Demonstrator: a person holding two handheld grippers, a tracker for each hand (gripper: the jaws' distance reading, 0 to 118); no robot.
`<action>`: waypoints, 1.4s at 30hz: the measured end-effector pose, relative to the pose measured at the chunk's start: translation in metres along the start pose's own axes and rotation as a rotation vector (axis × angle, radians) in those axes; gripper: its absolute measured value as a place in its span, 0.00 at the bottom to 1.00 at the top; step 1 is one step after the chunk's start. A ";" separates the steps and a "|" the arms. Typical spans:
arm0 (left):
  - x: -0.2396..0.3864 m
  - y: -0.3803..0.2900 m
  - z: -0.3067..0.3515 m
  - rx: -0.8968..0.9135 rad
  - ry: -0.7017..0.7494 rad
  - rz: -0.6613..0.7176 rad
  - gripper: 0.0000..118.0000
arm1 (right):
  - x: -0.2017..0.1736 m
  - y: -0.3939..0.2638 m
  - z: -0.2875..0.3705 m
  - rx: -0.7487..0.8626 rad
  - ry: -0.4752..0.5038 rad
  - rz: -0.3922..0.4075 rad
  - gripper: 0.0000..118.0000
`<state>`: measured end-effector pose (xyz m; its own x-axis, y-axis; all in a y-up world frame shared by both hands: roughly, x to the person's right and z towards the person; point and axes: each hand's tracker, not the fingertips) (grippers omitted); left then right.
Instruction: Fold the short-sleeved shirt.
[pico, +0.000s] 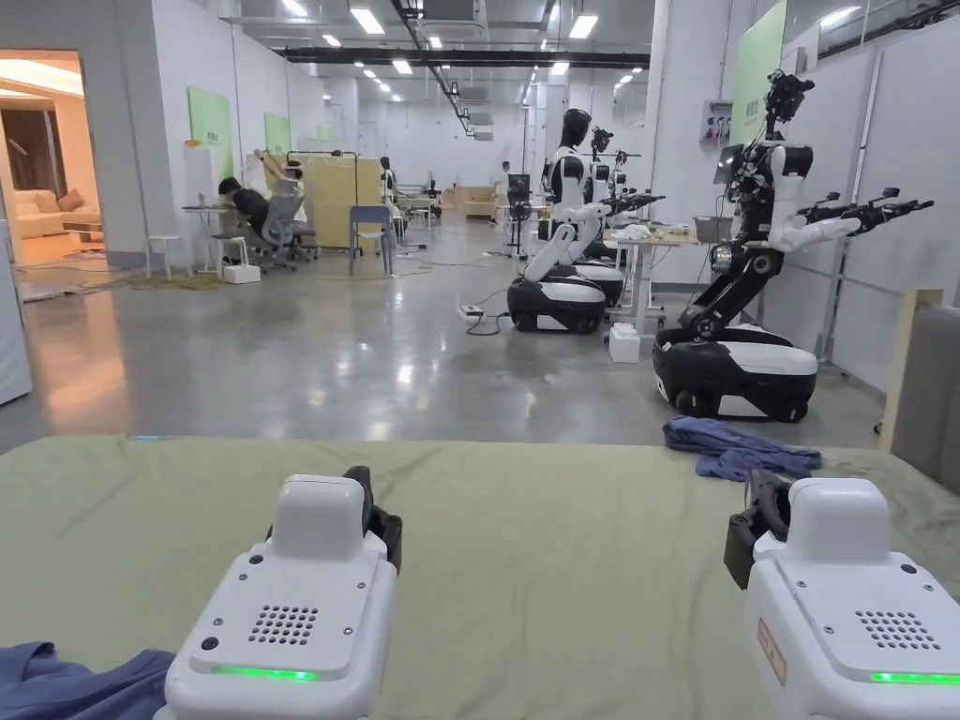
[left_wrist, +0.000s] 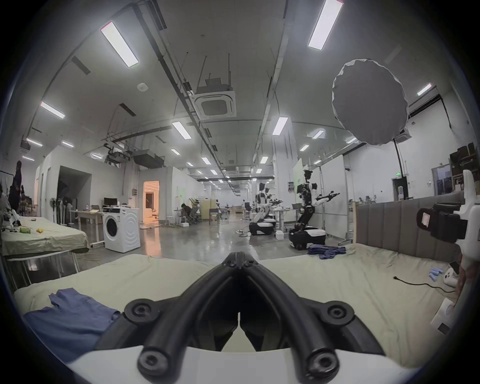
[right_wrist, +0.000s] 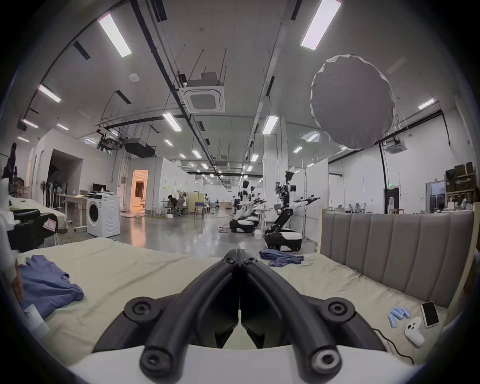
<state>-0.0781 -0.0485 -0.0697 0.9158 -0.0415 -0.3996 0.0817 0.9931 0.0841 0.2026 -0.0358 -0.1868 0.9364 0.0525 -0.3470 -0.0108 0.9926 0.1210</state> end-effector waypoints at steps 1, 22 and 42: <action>0.003 -0.001 0.000 0.001 -0.011 0.003 0.00 | 0.002 -0.001 0.002 0.007 -0.010 0.003 0.02; -0.269 0.001 0.157 -0.218 0.637 -0.093 0.00 | -0.270 -0.004 0.005 0.026 0.656 -0.017 0.02; -0.418 -0.175 0.003 -1.011 0.297 0.281 1.00 | -0.263 -0.041 -0.039 -0.111 0.556 0.125 0.02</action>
<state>-0.4741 -0.2052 0.0849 0.7086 0.0942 -0.6993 -0.6011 0.5997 -0.5283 -0.0563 -0.0860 -0.1365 0.6012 0.1901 -0.7762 -0.1748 0.9790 0.1044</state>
